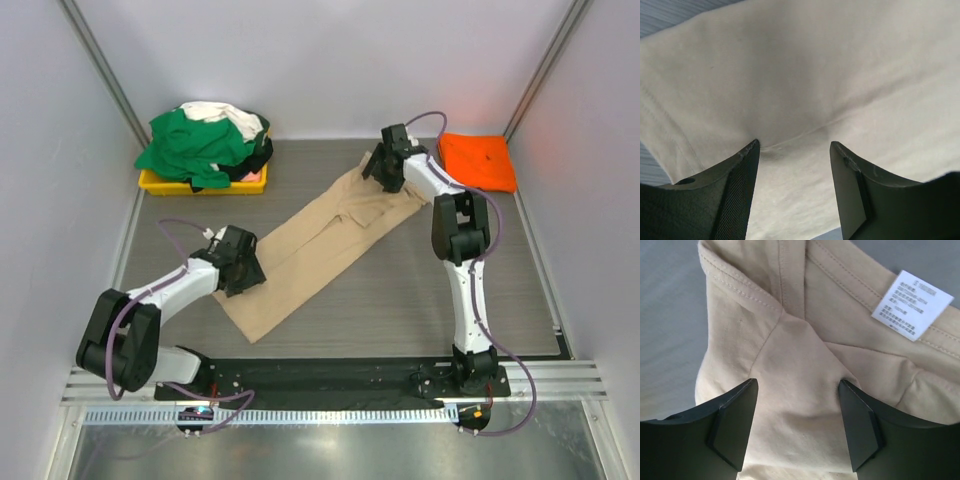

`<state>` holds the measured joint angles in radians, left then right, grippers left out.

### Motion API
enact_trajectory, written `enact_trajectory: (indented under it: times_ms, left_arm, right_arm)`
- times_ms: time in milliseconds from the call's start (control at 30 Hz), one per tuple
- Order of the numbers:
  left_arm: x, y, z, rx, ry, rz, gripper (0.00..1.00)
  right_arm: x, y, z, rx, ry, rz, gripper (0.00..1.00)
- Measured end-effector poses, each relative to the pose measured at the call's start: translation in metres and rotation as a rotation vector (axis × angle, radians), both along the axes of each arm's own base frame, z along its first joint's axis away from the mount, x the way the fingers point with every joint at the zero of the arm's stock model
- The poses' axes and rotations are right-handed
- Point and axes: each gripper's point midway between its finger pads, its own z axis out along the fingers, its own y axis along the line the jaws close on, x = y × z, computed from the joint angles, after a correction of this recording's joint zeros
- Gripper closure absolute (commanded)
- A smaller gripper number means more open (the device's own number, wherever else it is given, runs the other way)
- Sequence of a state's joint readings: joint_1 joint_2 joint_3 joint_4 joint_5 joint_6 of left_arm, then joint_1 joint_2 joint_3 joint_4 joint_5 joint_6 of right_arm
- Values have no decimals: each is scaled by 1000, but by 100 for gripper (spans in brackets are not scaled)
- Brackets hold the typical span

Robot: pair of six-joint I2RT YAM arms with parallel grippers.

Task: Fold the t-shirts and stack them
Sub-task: Fold the tshirt

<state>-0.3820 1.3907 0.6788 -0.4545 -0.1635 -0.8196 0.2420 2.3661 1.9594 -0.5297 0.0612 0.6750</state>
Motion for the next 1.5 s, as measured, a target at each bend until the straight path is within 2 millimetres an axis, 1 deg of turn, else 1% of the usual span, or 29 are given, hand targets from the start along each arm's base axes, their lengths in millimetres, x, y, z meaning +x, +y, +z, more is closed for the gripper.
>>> enact_trajectory:
  times_ms: [67,133,233,267,300,367,400,433,467,500,533,567,633,733,800,833,933,1000,1033,1067,1100,1133,1267,1333,1367,1433,1467,1500]
  left_arm:
    - [-8,-21,-2,-66,-26,-22,40]
    - [-11,-47,0,-143,-51,-52,40]
    - [-19,-100,3,-280,-71,-117,40]
    - [-24,-121,3,-331,-65,-142,40]
    - [-27,-139,4,-369,-59,-162,41]
    - [-39,-188,7,-469,-32,-232,41]
    - [-40,-215,8,-521,-10,-251,41]
    - [-53,-237,9,-555,14,-299,41]
    - [-61,-264,15,-605,33,-337,41]
    - [-71,-285,15,-642,57,-369,41]
    - [-82,-303,17,-674,79,-398,41]
    - [-93,-316,19,-699,99,-424,41]
    - [-111,-330,21,-711,132,-454,41]
    - [-126,-330,20,-688,171,-461,41]
    - [-131,-322,21,-660,190,-456,39]
    - [-134,-315,21,-637,196,-448,38]
    - [-148,-284,23,-543,225,-430,37]
    - [-158,-263,29,-473,232,-432,37]
    - [-160,-255,33,-446,228,-433,37]
    - [-161,-248,41,-427,219,-434,37]
    - [-162,-242,47,-408,212,-435,37]
    - [-160,-237,59,-397,189,-441,36]
    - [-145,-239,114,-419,60,-458,35]
    - [-140,-236,132,-431,0,-461,36]
    - [-139,-231,137,-427,-21,-459,36]
    - [-137,-221,137,-403,-39,-453,36]
    - [-137,-217,134,-388,-44,-449,36]
    - [-137,-211,130,-372,-47,-444,36]
  right_arm:
    - [27,13,3,14,-41,33,28]
    - [47,24,5,35,-75,61,28]
    - [70,40,7,80,-131,107,26]
    - [75,45,8,96,-149,120,25]
    - [80,51,10,118,-169,138,25]
    - [86,61,12,158,-200,171,22]
    - [88,66,13,181,-215,189,21]
    - [90,70,14,199,-228,206,21]
    - [91,76,14,221,-243,226,20]
    - [93,79,16,237,-255,241,20]
    - [94,84,17,254,-270,259,19]
    - [96,87,18,266,-282,271,18]
    - [99,92,19,283,-303,291,18]
    - [100,93,19,284,-310,292,18]
    - [101,92,18,284,-316,286,18]
    - [103,90,18,283,-319,278,18]
    - [105,89,20,284,-332,270,17]
    - [106,89,21,292,-333,265,14]
    - [106,90,21,299,-333,265,4]
    - [106,91,22,310,-334,265,1]
    - [105,93,26,323,-340,271,0]
    - [105,94,27,330,-339,273,0]
    - [97,92,32,333,-318,274,0]
    - [86,84,38,312,-289,274,0]
    - [78,79,41,301,-267,272,0]
    - [58,65,55,271,-236,263,0]
    - [41,52,69,247,-223,246,0]
    - [28,43,78,232,-209,239,0]
